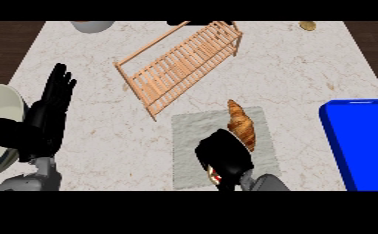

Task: Pick the cupcake from the placemat and place it in the tiered shelf

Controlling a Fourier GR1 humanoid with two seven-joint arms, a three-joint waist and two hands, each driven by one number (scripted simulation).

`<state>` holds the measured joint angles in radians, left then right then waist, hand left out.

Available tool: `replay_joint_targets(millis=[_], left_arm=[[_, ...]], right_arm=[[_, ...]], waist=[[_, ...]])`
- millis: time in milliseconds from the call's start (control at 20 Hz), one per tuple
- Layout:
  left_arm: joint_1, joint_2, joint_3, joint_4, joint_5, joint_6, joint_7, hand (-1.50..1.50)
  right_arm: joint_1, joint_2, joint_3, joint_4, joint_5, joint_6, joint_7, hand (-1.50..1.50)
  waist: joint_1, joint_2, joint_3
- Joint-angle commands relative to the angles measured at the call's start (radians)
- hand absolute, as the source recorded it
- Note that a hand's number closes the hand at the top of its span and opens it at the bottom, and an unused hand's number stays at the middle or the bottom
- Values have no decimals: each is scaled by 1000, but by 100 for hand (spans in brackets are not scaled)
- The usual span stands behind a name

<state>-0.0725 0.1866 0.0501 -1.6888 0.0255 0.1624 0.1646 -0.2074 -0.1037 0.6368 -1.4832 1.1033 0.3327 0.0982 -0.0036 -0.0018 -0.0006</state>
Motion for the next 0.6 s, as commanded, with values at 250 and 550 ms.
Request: replay_joint_targets(millis=[250, 550], left_arm=[[-2, -5, -6, -28, -17, 5, 25, 0], [4, 12, 30, 13, 8, -20, -8, 0]], right_arm=[[55, 100, -149, -358, -234, 151, 87, 150], [65, 103, -175, -685, -387, 115, 359, 150]], waist=[[-6, -1, 1], [-11, -5, 0]])
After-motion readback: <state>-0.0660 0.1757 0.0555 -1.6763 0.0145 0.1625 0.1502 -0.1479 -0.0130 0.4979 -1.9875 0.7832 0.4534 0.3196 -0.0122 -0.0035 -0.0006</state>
